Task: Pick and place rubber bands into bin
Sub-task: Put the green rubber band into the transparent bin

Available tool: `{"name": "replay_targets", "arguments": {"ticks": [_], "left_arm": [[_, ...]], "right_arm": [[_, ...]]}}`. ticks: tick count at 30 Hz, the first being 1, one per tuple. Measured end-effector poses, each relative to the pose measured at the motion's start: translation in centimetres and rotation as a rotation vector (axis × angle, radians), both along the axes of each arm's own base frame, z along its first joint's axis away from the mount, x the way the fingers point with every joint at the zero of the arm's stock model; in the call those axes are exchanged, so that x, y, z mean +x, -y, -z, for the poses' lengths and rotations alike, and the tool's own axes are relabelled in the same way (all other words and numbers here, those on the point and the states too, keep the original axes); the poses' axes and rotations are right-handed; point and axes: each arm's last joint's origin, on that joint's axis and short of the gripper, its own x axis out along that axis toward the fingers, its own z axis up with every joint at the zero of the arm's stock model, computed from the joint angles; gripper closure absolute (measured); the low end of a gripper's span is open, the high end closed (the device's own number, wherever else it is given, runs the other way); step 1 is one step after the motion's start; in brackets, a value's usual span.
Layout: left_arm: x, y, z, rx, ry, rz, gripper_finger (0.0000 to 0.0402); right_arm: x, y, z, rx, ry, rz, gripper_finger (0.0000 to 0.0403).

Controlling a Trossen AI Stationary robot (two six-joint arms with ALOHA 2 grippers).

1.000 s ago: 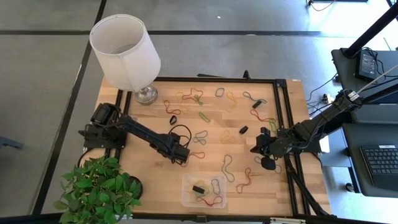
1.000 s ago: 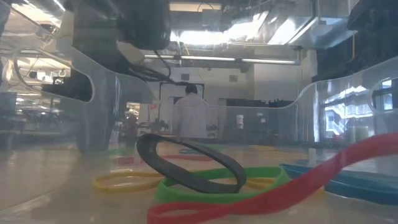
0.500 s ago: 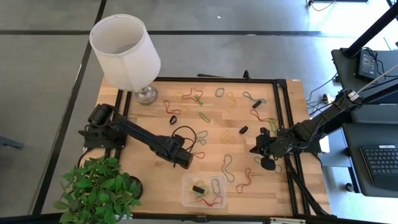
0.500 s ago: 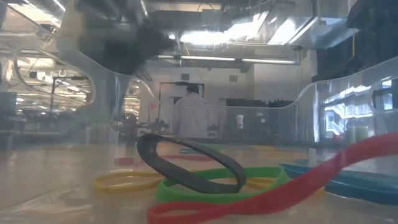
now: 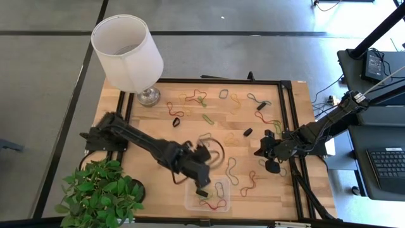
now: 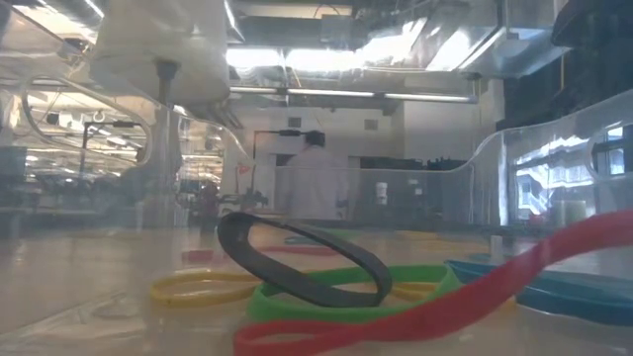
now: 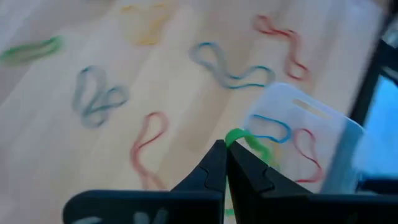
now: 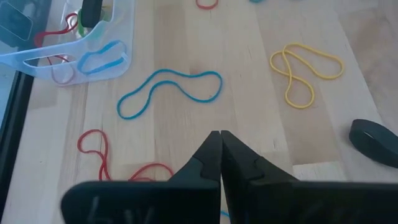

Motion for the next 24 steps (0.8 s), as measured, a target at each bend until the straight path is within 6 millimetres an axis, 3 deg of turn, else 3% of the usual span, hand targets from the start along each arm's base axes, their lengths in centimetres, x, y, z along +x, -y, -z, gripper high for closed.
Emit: {"name": "replay_targets", "arguments": {"ticks": [8, 15, 24], "left_arm": [[4.3, 3.7, 4.5, -0.068, -0.115, 0.155, 0.0399], [5.0, 5.2, 8.5, -0.179, -0.257, 0.163, 0.0398], [4.8, 5.5, 9.0, -0.231, -0.291, 0.132, 0.0334]], "right_arm": [[0.0, 0.0, 0.0, -0.005, -0.006, -0.002, 0.0399], [-0.1, 0.0, 0.0, -0.006, -0.006, -0.003, 0.0399], [-0.1, 0.0, 0.1, -0.025, -0.005, -0.023, 0.0399]]}}
